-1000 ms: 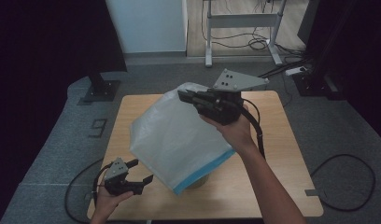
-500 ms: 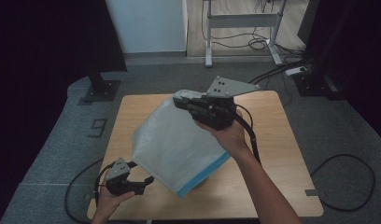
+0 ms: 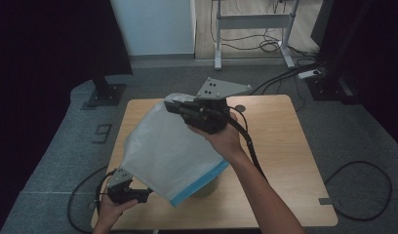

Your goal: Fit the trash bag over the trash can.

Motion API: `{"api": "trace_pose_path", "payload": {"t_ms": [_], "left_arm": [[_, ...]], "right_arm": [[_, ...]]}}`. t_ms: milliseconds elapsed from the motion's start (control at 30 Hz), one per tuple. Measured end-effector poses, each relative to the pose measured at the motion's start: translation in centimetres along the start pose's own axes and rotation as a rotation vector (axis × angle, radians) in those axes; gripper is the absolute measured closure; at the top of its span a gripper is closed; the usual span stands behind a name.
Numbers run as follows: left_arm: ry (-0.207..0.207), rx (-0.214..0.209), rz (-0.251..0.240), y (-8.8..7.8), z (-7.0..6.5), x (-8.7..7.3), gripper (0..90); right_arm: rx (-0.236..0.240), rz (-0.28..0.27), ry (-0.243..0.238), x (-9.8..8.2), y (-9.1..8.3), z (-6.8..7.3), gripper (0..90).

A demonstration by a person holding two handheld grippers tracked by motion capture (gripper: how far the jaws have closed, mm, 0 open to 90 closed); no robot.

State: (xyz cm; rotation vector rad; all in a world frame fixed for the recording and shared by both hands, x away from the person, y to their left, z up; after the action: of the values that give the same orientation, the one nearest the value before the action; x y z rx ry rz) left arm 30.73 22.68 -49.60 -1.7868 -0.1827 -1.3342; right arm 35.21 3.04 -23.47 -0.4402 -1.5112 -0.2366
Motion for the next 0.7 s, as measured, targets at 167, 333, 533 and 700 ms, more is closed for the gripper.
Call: {"api": "trace_pose_path", "payload": {"t_ms": [167,333,533,700], "left_arm": [[-0.002,0.001,-0.004,-0.1,0.1,0.0,13.9],[-0.004,-0.001,-0.004,-0.1,0.0,0.0,13.9],[-0.001,-0.005,0.0,0.1,-0.2,0.1,13.9],[-0.002,-0.007,0.0,0.2,-0.3,0.1,13.9]], "right_arm": [[0.011,-0.005,-0.003,0.2,0.1,0.7,89.1],[0.013,-0.015,0.015,-0.5,-0.2,0.9,89.1],[-0.006,-0.006,0.058,-2.5,-0.7,0.0,89.1],[-0.018,-0.003,0.085,-3.8,-1.0,-0.6,89.1]]}}
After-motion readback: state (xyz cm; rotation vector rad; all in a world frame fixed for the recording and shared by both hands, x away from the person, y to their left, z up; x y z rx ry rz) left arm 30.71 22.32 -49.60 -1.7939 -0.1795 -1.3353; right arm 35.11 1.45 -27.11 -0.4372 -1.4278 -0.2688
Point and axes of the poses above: each handheld gripper's, and its own axes: y roughly forward along the jaws, x roughly out of its top, z roughly to its left, the point moved 7 cm from there along y, roughly forward along the jaws, and after that the axes turned 2 degrees about z, right-handed, at the moved point
